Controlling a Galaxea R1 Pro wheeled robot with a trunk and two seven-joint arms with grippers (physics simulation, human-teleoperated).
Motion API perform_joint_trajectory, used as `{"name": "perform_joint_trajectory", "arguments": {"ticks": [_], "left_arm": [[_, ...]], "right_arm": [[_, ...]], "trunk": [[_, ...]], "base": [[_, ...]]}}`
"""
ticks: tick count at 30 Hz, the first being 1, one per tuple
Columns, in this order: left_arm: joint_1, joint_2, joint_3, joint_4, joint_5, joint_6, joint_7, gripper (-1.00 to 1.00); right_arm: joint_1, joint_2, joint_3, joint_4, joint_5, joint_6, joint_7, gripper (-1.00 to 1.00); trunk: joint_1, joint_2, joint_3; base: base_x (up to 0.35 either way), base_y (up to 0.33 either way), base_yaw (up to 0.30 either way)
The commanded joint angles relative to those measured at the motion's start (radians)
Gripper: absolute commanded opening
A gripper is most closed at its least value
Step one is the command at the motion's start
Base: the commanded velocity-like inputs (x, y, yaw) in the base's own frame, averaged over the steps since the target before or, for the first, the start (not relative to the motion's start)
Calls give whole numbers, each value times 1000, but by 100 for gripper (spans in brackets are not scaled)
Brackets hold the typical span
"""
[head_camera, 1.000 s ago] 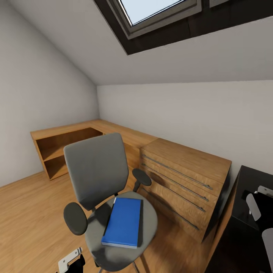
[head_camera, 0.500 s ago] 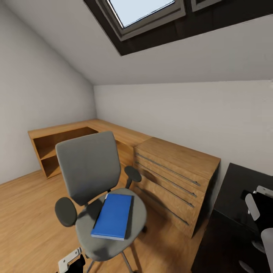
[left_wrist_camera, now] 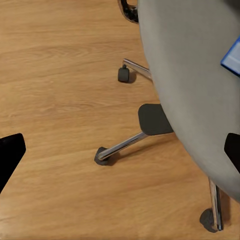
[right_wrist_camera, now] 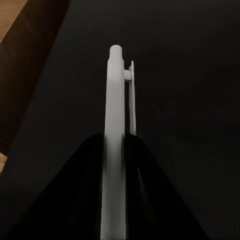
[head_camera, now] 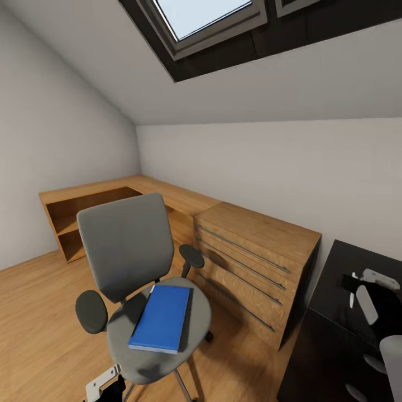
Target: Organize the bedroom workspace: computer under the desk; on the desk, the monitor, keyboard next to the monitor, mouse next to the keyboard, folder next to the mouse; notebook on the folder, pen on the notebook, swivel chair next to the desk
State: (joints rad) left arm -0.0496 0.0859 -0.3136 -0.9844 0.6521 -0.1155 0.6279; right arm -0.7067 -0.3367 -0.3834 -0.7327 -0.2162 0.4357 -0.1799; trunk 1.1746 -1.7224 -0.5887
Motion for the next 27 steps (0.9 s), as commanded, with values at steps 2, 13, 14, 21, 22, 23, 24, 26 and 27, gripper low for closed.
{"name": "perform_joint_trajectory", "arguments": {"ticks": [2,13,14,21,22,23,24,26,27], "left_arm": [[-1,1,-5,0,11,-9,6,100],[-1,2,-5,0,11,-9,6,100],[-1,2,-5,0,11,-9,6,100],[-1,2,-5,0,11,-9,6,100],[-1,2,-5,0,11,-9,6,100],[-1,2,-5,0,11,-9,6,100],[-1,2,-5,0,11,-9,6,100],[-1,2,-5,0,11,-9,6,100],[-1,2,-5,0,11,-9,6,100]], "right_arm": [[0,16,19,-2,-11,3,-6,-100],[0,64,96,-2,-10,1,-11,-100],[0,66,97,-2,-10,1,-11,-100],[0,67,97,-2,-9,3,-12,-100],[0,67,97,-3,-9,3,-12,-100],[0,67,97,-2,-9,3,-12,-100],[0,66,97,-2,-9,3,-12,-100],[0,65,97,-2,-9,3,-13,-100],[0,64,96,-2,-9,4,-30,-100]], "trunk": [[0,-1,-1],[0,-1,-1],[0,-1,-1],[0,-1,-1],[0,-1,-1],[0,-1,-1],[0,-1,-1],[0,-1,-1],[0,-1,-1]], "base": [[0,0,0],[0,0,0],[0,0,0],[0,0,0],[0,0,0],[0,0,0],[0,0,0],[0,0,0],[0,0,0]]}}
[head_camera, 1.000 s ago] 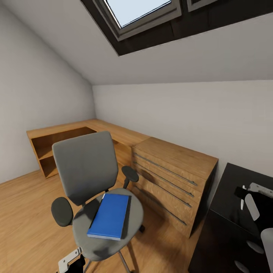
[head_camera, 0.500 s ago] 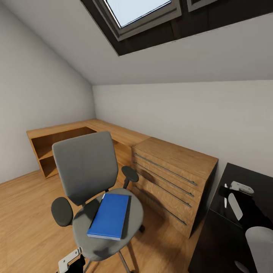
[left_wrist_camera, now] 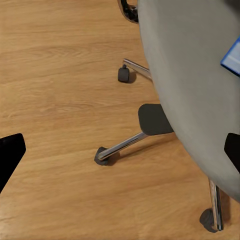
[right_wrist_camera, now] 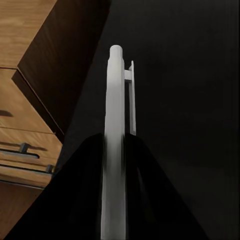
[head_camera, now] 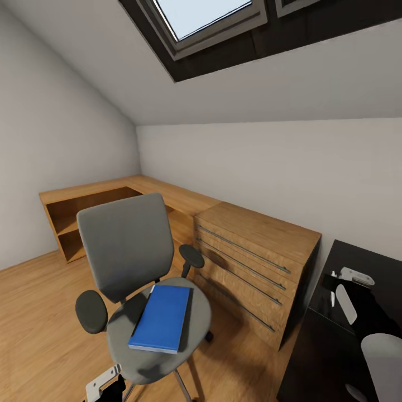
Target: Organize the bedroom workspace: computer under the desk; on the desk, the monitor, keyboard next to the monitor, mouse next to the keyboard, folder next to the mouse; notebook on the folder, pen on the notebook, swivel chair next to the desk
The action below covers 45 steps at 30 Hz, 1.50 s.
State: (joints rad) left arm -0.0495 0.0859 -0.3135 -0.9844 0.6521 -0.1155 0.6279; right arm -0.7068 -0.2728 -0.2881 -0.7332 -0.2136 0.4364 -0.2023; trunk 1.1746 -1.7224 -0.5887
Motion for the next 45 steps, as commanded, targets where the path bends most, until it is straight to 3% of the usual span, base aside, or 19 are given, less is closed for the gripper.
{"name": "perform_joint_trajectory", "arguments": {"ticks": [1,7,19,20,38,42,45], "left_arm": [[-1,2,-6,0,11,-9,6,100],[-1,2,-6,0,11,-9,6,100],[-1,2,-6,0,9,-9,7,100],[-1,2,-6,0,9,-9,7,100],[-1,2,-6,0,8,-9,7,100],[-1,2,-4,0,9,-9,7,100],[-1,2,-3,0,11,-9,7,100]], "right_arm": [[0,-1,0,-2,-12,3,-24,-100],[0,-2,0,-2,-12,1,-85,-100],[0,0,1,-2,-10,1,-94,-100],[0,0,1,-2,-10,1,-94,100],[0,0,-2,-23,-14,-1,-91,100],[12,31,-6,-237,-21,17,-91,100],[64,97,-6,-416,-20,71,-92,100]], "trunk": [[0,-1,-1],[0,-1,-1],[0,-1,-1],[0,-1,-1],[0,-1,-1],[0,-1,-1],[0,-1,-1]], "base": [[0,0,0],[0,0,0],[0,0,0],[0,0,0],[0,0,0],[0,0,0],[0,0,0]]}}
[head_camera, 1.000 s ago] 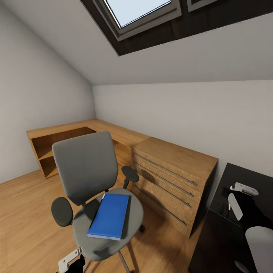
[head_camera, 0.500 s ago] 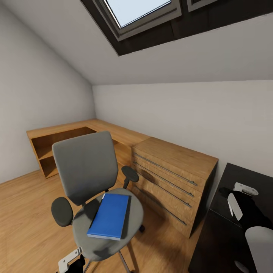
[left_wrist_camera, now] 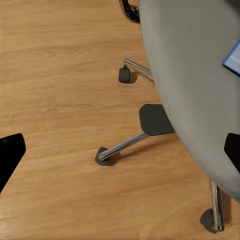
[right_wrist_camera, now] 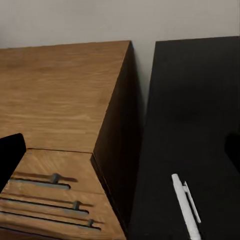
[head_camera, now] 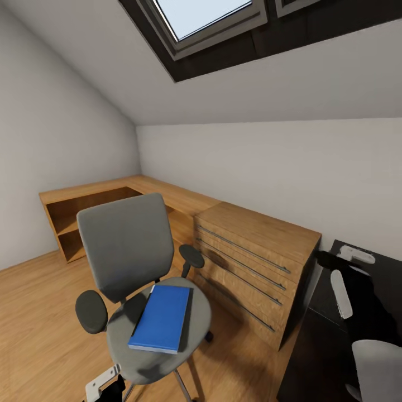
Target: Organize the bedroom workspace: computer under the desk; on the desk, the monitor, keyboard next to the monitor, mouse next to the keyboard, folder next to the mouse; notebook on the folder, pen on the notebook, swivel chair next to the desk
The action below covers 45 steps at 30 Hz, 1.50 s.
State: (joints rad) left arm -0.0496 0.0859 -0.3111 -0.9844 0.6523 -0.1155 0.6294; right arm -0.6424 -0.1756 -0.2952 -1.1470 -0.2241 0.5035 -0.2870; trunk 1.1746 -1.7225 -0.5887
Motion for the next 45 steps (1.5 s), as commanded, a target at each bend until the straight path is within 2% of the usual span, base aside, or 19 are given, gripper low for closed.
{"name": "perform_joint_trajectory", "arguments": {"ticks": [1,3,5,6,7,10,13,14,16,17,18,19,21,22,23,27,30,40,45], "left_arm": [[-1,2,-5,0,11,-8,6,100],[-1,2,-4,1,11,-9,7,100],[-1,3,-4,2,12,-9,7,100],[-1,3,-4,2,11,-9,9,100],[-1,3,-4,2,11,-9,9,100],[-1,5,-3,3,11,-9,10,100],[-1,9,-3,3,11,-9,11,100],[-1,9,-4,3,12,-9,11,100],[-1,11,-4,8,12,-8,10,100],[-1,11,-4,12,11,-8,10,100],[-1,11,-4,14,11,-9,10,100],[-1,12,-3,16,10,-9,10,100],[-1,12,-3,17,10,-9,10,100],[-1,12,-3,19,9,-9,10,100],[-1,13,-2,19,10,-9,10,100],[-1,14,-2,20,9,-9,10,100],[-1,14,-2,21,9,-9,11,100],[-1,13,-2,20,9,-12,11,100],[-1,12,-4,20,8,-77,6,100]], "right_arm": [[26,29,1,-53,-10,30,-8,100],[53,68,2,-111,-11,65,-9,100],[64,96,3,-142,-13,81,-9,100],[75,148,4,-176,-13,95,-9,100],[79,188,4,-192,-10,101,-10,100],[87,244,5,-211,-3,105,-12,100],[100,269,15,-215,2,107,-13,100],[104,273,22,-215,2,106,-13,100],[117,282,63,-210,4,103,-13,100],[124,287,103,-201,4,101,-14,100],[128,289,124,-194,4,100,-14,100],[133,292,169,-180,4,99,-14,100],[136,295,213,-165,4,97,-15,100],[140,299,290,-130,4,96,-14,100],[141,300,336,-103,3,95,-14,100],[142,301,376,-80,4,94,-14,100],[142,301,388,-72,5,91,-14,100],[142,301,390,-69,5,74,-14,100],[142,301,391,-69,6,71,-14,100]], "trunk": [[0,-1,-1],[0,-1,-1],[0,-1,-1],[0,-1,-1],[0,-1,-1],[0,-1,-1],[0,-1,-1],[0,-1,-1],[0,-1,-1],[0,-1,-1],[0,-1,-1],[0,-1,-1],[0,-1,-1],[0,-1,-2],[0,-1,-2],[0,-1,-4],[0,-1,-5],[0,-1,-11],[0,-1,-13]], "base": [[0,0,0],[0,0,0],[0,0,0],[0,0,0],[0,0,17],[0,0,101],[0,0,206],[0,0,240],[0,0,257],[0,0,267],[0,0,271],[0,0,273],[0,0,275],[0,0,278],[0,0,279],[0,0,279],[0,0,279],[0,0,280],[0,0,280]]}}
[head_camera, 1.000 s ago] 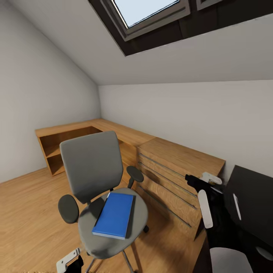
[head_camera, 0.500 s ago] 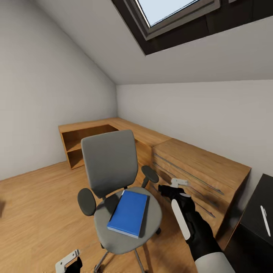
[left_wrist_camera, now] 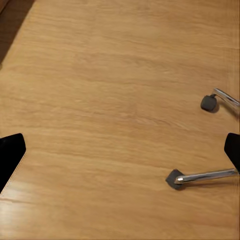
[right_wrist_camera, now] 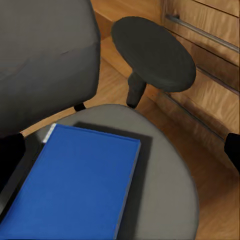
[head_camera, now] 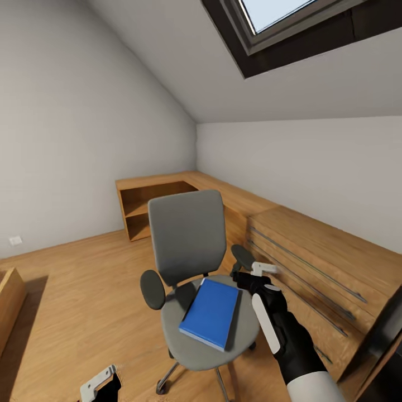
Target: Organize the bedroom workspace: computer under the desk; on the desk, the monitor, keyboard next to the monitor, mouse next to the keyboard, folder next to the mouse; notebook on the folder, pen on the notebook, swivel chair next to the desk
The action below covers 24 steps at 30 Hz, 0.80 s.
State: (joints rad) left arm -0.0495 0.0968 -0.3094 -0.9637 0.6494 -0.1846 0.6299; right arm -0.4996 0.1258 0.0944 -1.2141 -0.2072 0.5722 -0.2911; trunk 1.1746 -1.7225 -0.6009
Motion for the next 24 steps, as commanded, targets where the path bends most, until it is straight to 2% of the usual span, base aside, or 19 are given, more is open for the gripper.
{"name": "perform_joint_trajectory", "arguments": {"ticks": [1,24], "left_arm": [[-1,1,-6,0,10,-13,5,100],[-1,1,-11,0,11,-21,4,100]], "right_arm": [[-1,0,2,-1,-11,2,-10,100],[-1,-2,2,5,-9,-5,-10,100]], "trunk": [[0,-1,-2],[0,-1,-14]], "base": [[0,0,279],[0,0,279]]}}
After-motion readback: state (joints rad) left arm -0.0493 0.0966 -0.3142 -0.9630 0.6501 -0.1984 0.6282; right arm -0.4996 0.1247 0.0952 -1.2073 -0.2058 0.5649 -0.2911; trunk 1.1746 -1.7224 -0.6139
